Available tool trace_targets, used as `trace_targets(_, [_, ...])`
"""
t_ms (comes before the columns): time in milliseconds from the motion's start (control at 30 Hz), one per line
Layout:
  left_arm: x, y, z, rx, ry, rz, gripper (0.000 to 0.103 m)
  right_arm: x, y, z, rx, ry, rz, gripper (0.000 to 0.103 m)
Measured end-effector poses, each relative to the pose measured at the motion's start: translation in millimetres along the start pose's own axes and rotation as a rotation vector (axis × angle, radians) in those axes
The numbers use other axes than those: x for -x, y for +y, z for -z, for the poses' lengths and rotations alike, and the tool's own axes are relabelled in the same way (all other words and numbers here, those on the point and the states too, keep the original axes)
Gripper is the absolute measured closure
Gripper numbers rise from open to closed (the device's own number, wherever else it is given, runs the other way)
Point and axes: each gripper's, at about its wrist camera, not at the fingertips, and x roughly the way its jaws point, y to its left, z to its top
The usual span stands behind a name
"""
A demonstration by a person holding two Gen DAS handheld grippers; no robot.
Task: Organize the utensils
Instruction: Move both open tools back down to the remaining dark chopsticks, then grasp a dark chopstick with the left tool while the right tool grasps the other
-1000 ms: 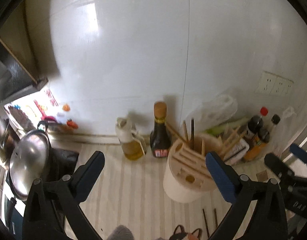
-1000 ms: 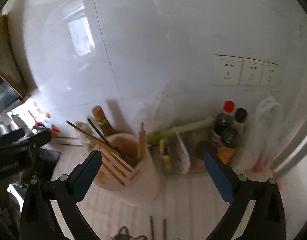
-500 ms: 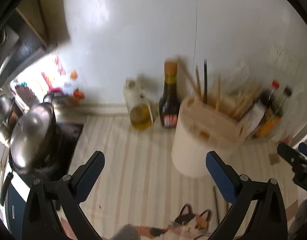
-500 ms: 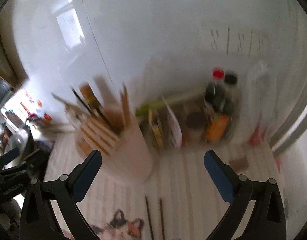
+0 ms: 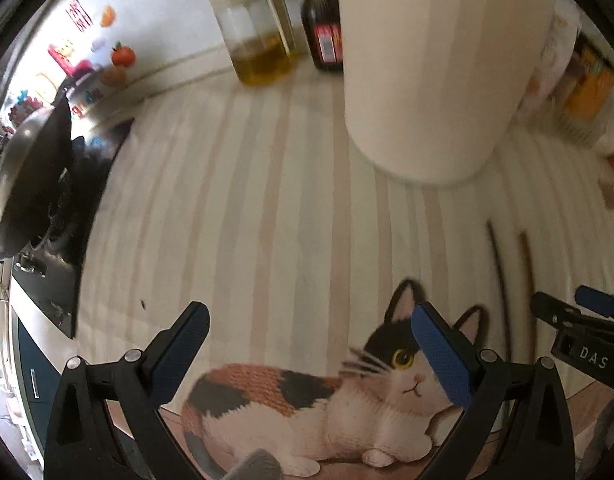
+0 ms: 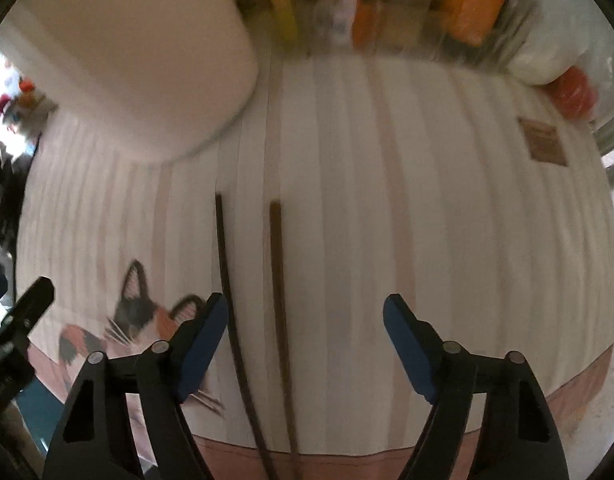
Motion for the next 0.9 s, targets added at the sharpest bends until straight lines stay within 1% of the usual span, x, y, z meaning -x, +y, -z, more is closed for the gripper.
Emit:
trace_targets(33, [-5.0,-2.4,2.7,-0.008,0.014,-0.006,0.0,-3.8,1.2,1.9,0.002,0.008,-0.002,0.041])
trace_targets(67, [-7.9,-3.4,4.9,-0.012,0.019,-0.008,0.0,-8.7,3.3,4.5,0.01,0.021,0.002,0.05])
trace_targets(100, [-10.8,-5.2,6.6,-0.017,0.026,-0.012,0.0,-13.1,5.3,7.4,0.018,0.034,0.013,0.056])
trace_targets(133, [-13.3,-7.3,8.2,-0.022,0.032,-0.013,0.0,-12.3,6.9,9.0,0.031,0.017,0.027,0.059])
trace_targets(200, [-16.5,-11.3,8.9,-0.03,0.041,-0.012,0.0,-13.5,10.8,12.5,0.069,0.01,0.08,0.07])
trace_targets(233, [-18.1,-14.2,8.8,-0.036,0.043,-0.012,0.0,-12.9,11.1,13.7,0.078,0.007,0.092,0.073])
trace_targets(267, [-21.0,-16.3,9.0,-0.04,0.045,-0.009,0.0,-12.6,8.7,15.8,0.079,0.005,0.093,0.081])
trace_targets(300, [-21.7,-20.4,8.3,-0.047,0.046,-0.002,0.0,-12.2,5.0,17.0,0.073,0.005,0.091,0.095])
trace_targets(367, [-20.7,-33.1,9.2,-0.066,0.048,0.013,0.0,-11.3,-12.6,20.5,0.049,0.014,0.079,0.096])
trace_targets(467, [-18.8,-55.1,11.1,-0.102,0.049,0.055,0.0,-8.3,-45.7,30.4,0.011,0.036,0.077,0.096])
trace_targets(567, [-19.7,-80.5,13.2,-0.128,0.076,0.114,0.001,-4.1,-78.4,45.3,-0.028,0.052,0.085,0.096])
trace_targets(633, [-22.6,-99.5,15.9,-0.144,0.107,0.161,0.002,-1.3,-95.6,54.4,-0.052,0.057,0.091,0.096])
trace_targets(667, [-24.5,-107.9,17.3,-0.156,0.122,0.183,0.004,0.0,-104.6,59.2,-0.066,0.058,0.093,0.096])
trace_targets(733, [-29.9,-123.1,20.3,-0.172,0.157,0.218,0.013,1.9,-117.6,65.8,-0.086,0.058,0.099,0.096])
trace_targets(767, [-32.6,-129.9,21.8,-0.179,0.172,0.23,0.016,2.7,-123.6,68.6,-0.1,0.057,0.098,0.096])
trace_targets(800, [-34.6,-134.5,22.9,-0.184,0.182,0.237,0.024,2.9,-128.8,70.6,-0.11,0.057,0.096,0.096])
trace_targets(833, [-36.3,-141.7,24.5,-0.195,0.186,0.236,0.029,3.6,-133.1,73.4,-0.121,0.056,0.093,0.096])
trace_targets(867, [-34.9,-145.9,24.9,-0.205,0.174,0.226,0.03,3.2,-136.5,75.6,-0.127,0.054,0.091,0.096])
trace_targets(900, [-33.6,-150.6,24.9,-0.216,0.163,0.235,0.03,3.2,-139.3,78.8,-0.133,0.053,0.089,0.096])
